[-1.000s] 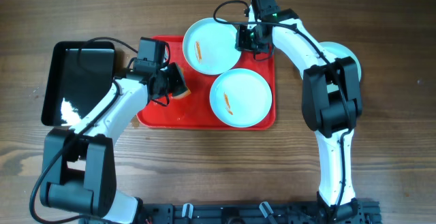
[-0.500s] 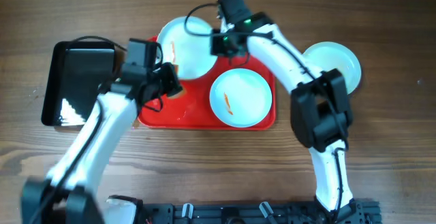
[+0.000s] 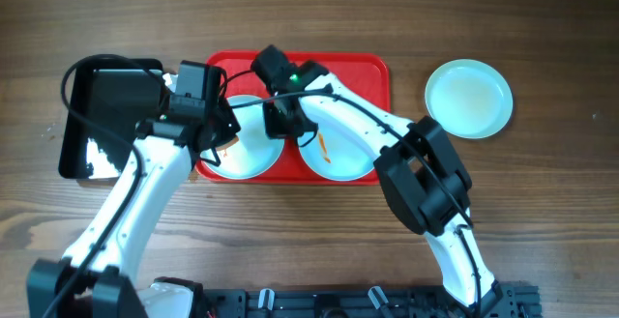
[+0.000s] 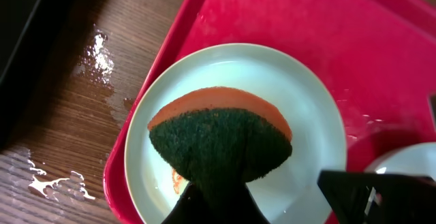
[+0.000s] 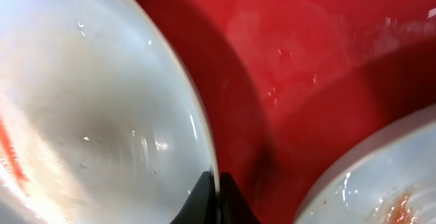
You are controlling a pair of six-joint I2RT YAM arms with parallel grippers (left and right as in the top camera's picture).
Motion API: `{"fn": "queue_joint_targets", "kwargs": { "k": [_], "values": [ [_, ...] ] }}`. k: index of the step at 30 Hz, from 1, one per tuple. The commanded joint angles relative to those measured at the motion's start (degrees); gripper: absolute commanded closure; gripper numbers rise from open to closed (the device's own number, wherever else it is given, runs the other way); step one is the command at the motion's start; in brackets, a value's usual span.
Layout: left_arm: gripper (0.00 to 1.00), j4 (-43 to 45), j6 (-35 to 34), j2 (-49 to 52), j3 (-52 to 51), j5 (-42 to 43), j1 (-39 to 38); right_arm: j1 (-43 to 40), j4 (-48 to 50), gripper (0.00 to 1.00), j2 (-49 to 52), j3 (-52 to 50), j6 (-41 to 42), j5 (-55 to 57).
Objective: Clean dirty plates on tray and stack at the side
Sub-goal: 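Scrub the moved plate with the sponge while the right gripper holds its rim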
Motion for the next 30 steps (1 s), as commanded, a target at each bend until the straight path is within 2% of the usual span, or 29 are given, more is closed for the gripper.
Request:
{"fn": "queue_joint_targets", "kwargs": {
  "k": [1, 8, 16, 19, 22, 26, 30],
  "values": [
    [0.96, 0.44, -0.79, 3.93, -0.28, -1.49, -0.02, -0.68, 2.6, 0.96, -1.44, -2.93, 4.15, 0.04],
    [0.96, 0.17, -0.76, 5.51, -0.28, -1.22, -0.04, -3.72, 9.18, 0.96, -1.44, -5.77, 8.74, 2.62],
    [0.96, 4.28, -0.76, 5.51, -0.28, -0.35, -0.04, -3.96, 10.29, 0.96, -1.44, -5.77, 8.48, 2.47],
    [0.96, 5.84, -0.5, 5.62, -0.28, -0.15, -0.04, -3.96, 10.91, 0.96, -1.44, -5.77, 5.7, -0.37],
    [0.96, 8.5, 6.08, 6.88, -0.28, 1.99, -0.02, -3.96, 10.95, 0.96, -1.44, -5.77, 5.64, -0.48],
    [0.96, 10.03, 7.08, 9.77, -0.28, 2.12, -0.02, -3.96, 11.34, 0.96, -1.44, -5.77, 5.38, -1.57],
    [0.96, 15.61, 11.96, 14.67, -0.28, 14.45, -0.02, -3.96, 12.63, 0.96, -1.44, -5.77, 3.67, -4.39]
  ]
}}
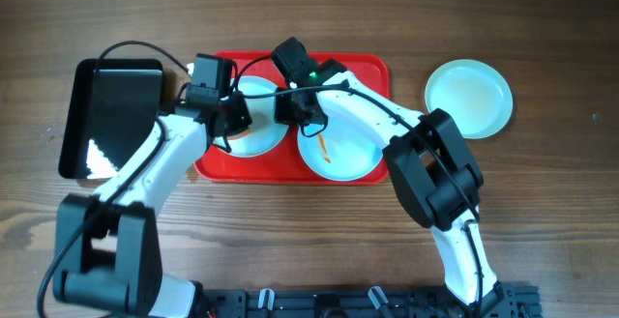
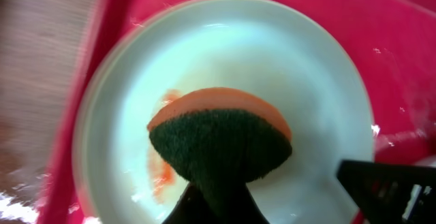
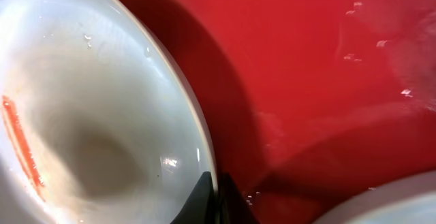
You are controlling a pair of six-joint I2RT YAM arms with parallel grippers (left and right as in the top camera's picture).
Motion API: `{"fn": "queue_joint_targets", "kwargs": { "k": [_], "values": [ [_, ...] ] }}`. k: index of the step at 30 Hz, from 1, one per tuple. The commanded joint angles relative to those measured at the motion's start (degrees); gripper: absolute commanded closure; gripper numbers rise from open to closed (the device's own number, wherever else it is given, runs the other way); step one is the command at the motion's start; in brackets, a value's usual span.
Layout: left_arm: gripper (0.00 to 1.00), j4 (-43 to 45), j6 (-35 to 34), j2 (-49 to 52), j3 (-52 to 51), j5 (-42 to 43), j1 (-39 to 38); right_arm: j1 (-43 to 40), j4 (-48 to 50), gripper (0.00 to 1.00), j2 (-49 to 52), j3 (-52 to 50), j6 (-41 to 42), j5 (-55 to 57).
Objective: Clean dirty plates on tray and stack at the side
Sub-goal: 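Scrub the moved plate with the sponge while the right gripper holds its rim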
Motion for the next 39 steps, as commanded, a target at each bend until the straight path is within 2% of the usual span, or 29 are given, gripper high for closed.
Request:
{"fn": "queue_joint_targets", "kwargs": {
  "k": [1, 13, 16, 21, 30, 33, 37, 39],
  "values": [
    [0.96, 3.61, 3.93, 3.54, -0.28, 9.99, -0.04, 0.35, 0.46, 0.96, -0.52, -0.57, -1.75, -2.49],
    [0.96, 9.73, 3.32, 11.28, -0.28, 11.54, -0.04, 0.35, 0.68, 0.96, -0.52, -0.57, -1.33, -2.49],
    [0.96, 8.96, 3.32, 11.45, -0.28, 4.83, -0.04, 0.35, 0.66, 0.96, -0.52, -0.57, -1.33, -2.47],
    [0.96, 3.5, 3.37, 11.45, -0.28, -11.08, -0.04, 0.35, 0.66, 0.96, -0.52, -0.57, -1.36, -2.49],
    [0.96, 3.02, 3.58, 11.1, -0.26, -20.59, -0.04, 0.35, 0.31, 0.96, -0.52, -0.57, -1.51, -2.47],
    [0.96, 2.58, 3.54, 8.59, -0.26, -17.97, -0.22, 0.35, 0.31, 0.96, -0.52, -0.57, -1.53, -2.47],
    [0.96, 3.54, 3.56, 0.31, -0.26, -1.77, -0.22, 0.35, 0.46, 0.96, -0.52, -0.57, -1.49, -2.47],
    [0.96, 4.96, 3.54, -1.92, -0.26, 3.61, -0.22, 0.35, 0.46, 0.96, -0.52, -0.57, -1.46, -2.47]
  ]
}}
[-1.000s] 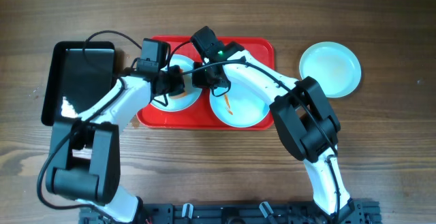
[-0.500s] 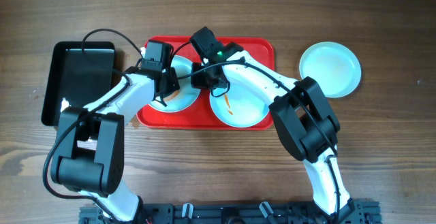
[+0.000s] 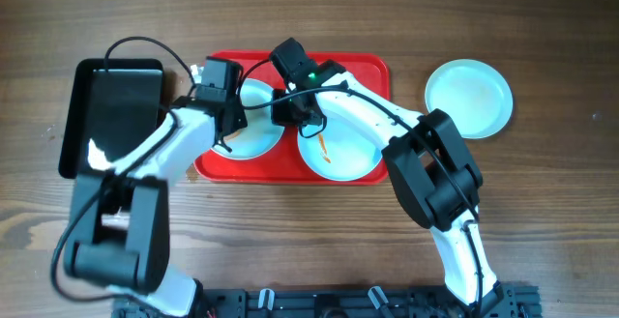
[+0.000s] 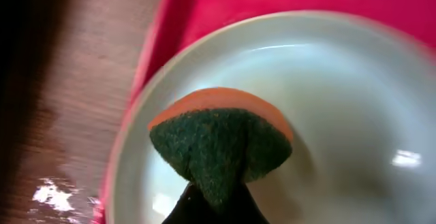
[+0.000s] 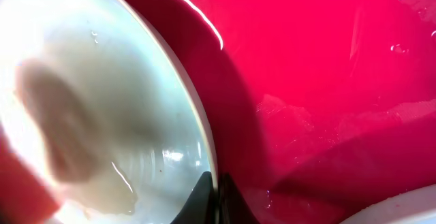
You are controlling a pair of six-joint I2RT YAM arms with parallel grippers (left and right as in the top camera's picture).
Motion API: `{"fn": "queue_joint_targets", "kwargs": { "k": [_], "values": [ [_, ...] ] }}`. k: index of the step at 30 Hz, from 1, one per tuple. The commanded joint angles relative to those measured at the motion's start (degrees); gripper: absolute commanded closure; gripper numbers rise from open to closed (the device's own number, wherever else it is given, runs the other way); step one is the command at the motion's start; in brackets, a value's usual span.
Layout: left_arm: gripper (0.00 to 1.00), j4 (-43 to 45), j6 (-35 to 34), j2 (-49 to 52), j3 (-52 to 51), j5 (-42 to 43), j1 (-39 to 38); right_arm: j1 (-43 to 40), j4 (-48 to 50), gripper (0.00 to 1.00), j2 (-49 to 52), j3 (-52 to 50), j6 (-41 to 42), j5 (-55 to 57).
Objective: Clean dirty plates on tray and stack at the side
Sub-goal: 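Scrub the moved plate with the sponge while the right gripper holds its rim, then keep scrubbing the plate with the sponge in the left gripper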
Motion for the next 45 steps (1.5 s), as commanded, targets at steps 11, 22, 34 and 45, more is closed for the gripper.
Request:
{"fn": "queue_joint_targets", "kwargs": {
  "k": [11, 22, 34, 45],
  "values": [
    [0.96, 3.63, -2.64, 3.26, -0.22, 18.69, 0.07, 0.13, -0.09, 0.96, -0.52, -0.48, -0.61, -0.33],
    [0.96, -1.57, -0.61, 7.76, -0.2, 4.15, 0.13, 0.13, -0.22, 0.96, -0.52, -0.48, -0.59, -0.33],
    [0.96, -2.99, 6.69, 8.11, -0.22, -0.68, 4.81, 0.13, -0.59, 0.96, -0.52, -0.48, -0.66, -0.31],
    [0.96, -2.56, 6.64, -3.5, 1.51, 7.3, 6.01, 0.13, -0.42, 0.96, -0.52, -0.48, -0.81, -0.28]
  ]
}}
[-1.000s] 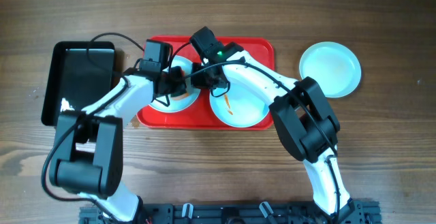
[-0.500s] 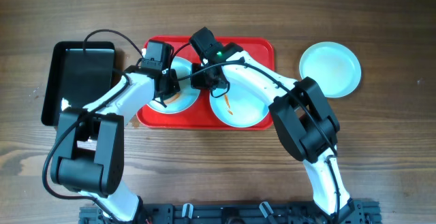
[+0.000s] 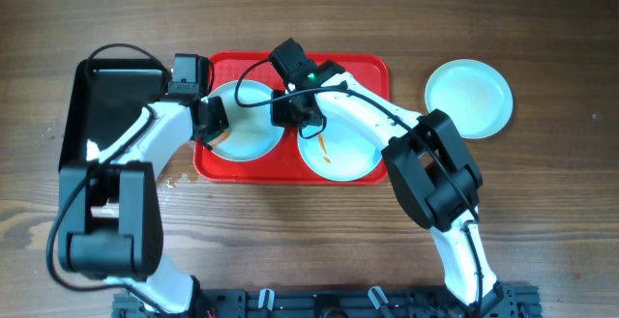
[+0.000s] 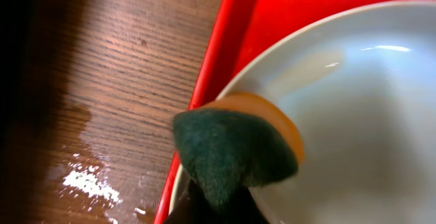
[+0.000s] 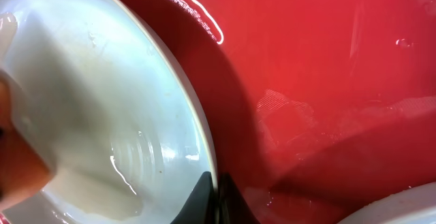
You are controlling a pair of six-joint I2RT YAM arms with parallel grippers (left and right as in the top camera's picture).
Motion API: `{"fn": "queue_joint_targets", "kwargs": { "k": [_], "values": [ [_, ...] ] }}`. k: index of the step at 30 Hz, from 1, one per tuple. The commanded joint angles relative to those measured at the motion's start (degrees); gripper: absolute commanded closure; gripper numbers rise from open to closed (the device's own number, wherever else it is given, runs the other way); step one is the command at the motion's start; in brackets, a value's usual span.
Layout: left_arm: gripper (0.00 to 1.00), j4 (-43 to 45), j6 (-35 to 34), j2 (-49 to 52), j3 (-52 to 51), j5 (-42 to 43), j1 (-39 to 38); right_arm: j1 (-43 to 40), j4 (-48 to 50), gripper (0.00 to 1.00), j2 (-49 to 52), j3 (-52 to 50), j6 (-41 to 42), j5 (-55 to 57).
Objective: Clean dirty plates on tray and stack at the side
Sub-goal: 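Keep scrubbing the plate with the sponge in the left gripper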
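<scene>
On the red tray (image 3: 353, 72) lie two pale plates. My left gripper (image 3: 208, 123) is shut on a green and orange sponge (image 4: 235, 146), which rests at the left rim of the left plate (image 3: 250, 123) (image 4: 354, 115). My right gripper (image 5: 216, 183) is shut on that plate's right rim (image 5: 204, 135), pinching it. The sponge's orange side (image 5: 20, 163) shows at the left in the right wrist view. The right plate (image 3: 338, 154) carries an orange streak. A third plate (image 3: 469, 98) sits on the table to the right of the tray.
A black tub (image 3: 102, 115) stands left of the tray. Water drops (image 4: 85, 180) lie on the wood beside the tray's left edge. Both arms cross over the tray's upper half.
My left gripper and sponge have moved from the plate's inner left part to its left rim by the tray edge. The right gripper still pinches the plate's right rim.
The sponge hung over the left plate, which bore an orange smear, while my right gripper held its rim. Then the sponge was beside the smear, then on the plate's left part. Now the plate's visible surface looks free of smear.
</scene>
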Motion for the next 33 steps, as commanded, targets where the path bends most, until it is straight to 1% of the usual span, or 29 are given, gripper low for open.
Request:
{"fn": "queue_joint_targets", "kwargs": {
  "k": [1, 2, 4, 7, 8, 11, 14, 17, 20, 24, 28, 33],
  "values": [
    [0.96, 1.57, 0.9, -8.66, 0.17, 3.58, -3.13, 0.0, -0.11, 0.96, -0.52, -0.48, -0.57, -0.28],
    [0.96, 1.9, 0.7, -10.49, 0.15, 3.54, -4.9, 0.0, -0.13, 0.96, -0.52, -0.48, -0.57, -0.28],
    [0.96, 2.12, 0.02, -9.29, 0.11, 3.56, -6.47, 0.0, -0.09, 0.96, -0.52, -0.48, -0.35, -0.31],
    [0.96, 2.82, -5.03, -5.01, 0.09, 3.74, -6.47, 0.0, 0.04, 0.96, -0.52, -0.48, -0.35, -0.31],
    [0.96, 3.37, -6.91, -2.4, 0.09, 6.1, -6.51, 0.0, 0.07, 0.96, -0.52, -0.48, -0.35, -0.31],
    [0.96, 6.51, -7.61, 2.86, 0.09, 12.81, -6.64, 0.0, 0.2, 0.96, -0.52, -0.48, -0.35, -0.31],
    [0.96, 9.22, -11.41, 6.21, 0.09, 12.98, -6.67, 0.0, 0.22, 0.95, -0.52, -0.48, -0.35, -0.31],
    [0.96, 9.31, -11.04, 7.1, 0.09, 12.13, -6.67, 0.0, 0.24, 0.96, -0.52, -0.48, -0.37, -0.31],
    [0.96, 5.4, -8.26, 7.1, 0.09, 6.71, -6.67, 0.0, 0.22, 0.96, -0.52, -0.48, -0.39, -0.31],
    [0.96, -3.02, -8.33, 7.08, 0.11, -7.65, -6.67, 0.0, 0.22, 0.96, -0.52, -0.48, -0.39, -0.31],
    [0.96, -5.9, -8.31, 7.08, 0.11, -9.27, -6.6, 0.0, 0.0, 0.96, -0.52, -0.48, -0.37, -0.28],
    [0.96, -10.51, -8.31, 6.99, 0.17, -19.71, -6.6, 0.0, -0.15, 0.96, -0.52, -0.48, -0.39, -0.26]
  ]
}}
